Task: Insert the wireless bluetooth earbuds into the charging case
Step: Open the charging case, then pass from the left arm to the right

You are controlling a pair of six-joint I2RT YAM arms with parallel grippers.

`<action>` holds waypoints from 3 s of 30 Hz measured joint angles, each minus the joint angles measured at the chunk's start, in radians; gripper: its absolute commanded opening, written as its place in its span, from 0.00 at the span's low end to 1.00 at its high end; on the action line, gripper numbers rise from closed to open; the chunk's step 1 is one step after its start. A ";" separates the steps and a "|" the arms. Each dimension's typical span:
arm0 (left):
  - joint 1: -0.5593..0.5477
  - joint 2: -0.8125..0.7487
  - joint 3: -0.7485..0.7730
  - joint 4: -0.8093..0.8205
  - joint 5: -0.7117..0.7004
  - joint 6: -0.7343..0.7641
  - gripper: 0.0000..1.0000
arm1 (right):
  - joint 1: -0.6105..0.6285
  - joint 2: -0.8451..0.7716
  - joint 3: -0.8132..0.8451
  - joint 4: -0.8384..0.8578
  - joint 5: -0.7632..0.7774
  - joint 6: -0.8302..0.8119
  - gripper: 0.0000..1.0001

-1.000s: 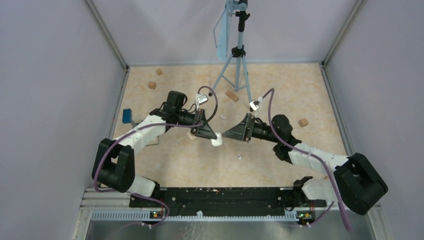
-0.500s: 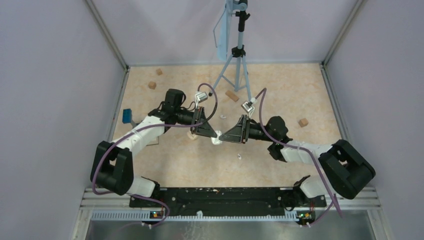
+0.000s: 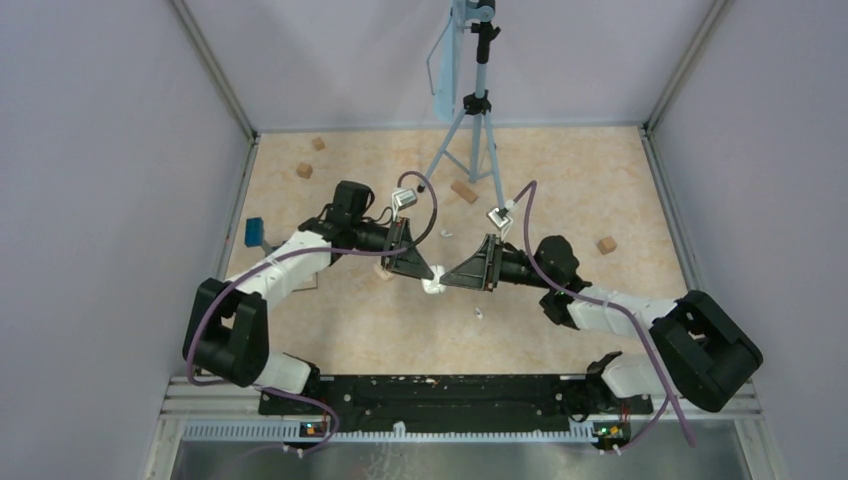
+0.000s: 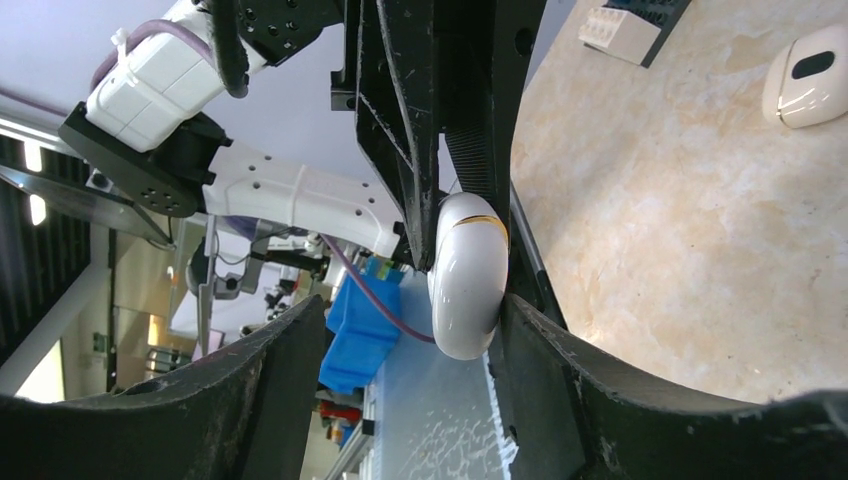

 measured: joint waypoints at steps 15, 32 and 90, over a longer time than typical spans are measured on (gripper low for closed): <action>0.001 0.011 0.004 -0.063 -0.011 0.054 0.00 | 0.001 -0.019 0.000 -0.034 0.026 -0.031 0.55; 0.000 0.019 0.004 -0.070 -0.042 0.059 0.00 | 0.004 -0.026 0.000 -0.043 0.024 -0.052 0.39; -0.027 -0.109 0.077 -0.243 -0.531 0.154 0.86 | 0.035 -0.090 0.249 -1.029 0.518 -0.142 0.00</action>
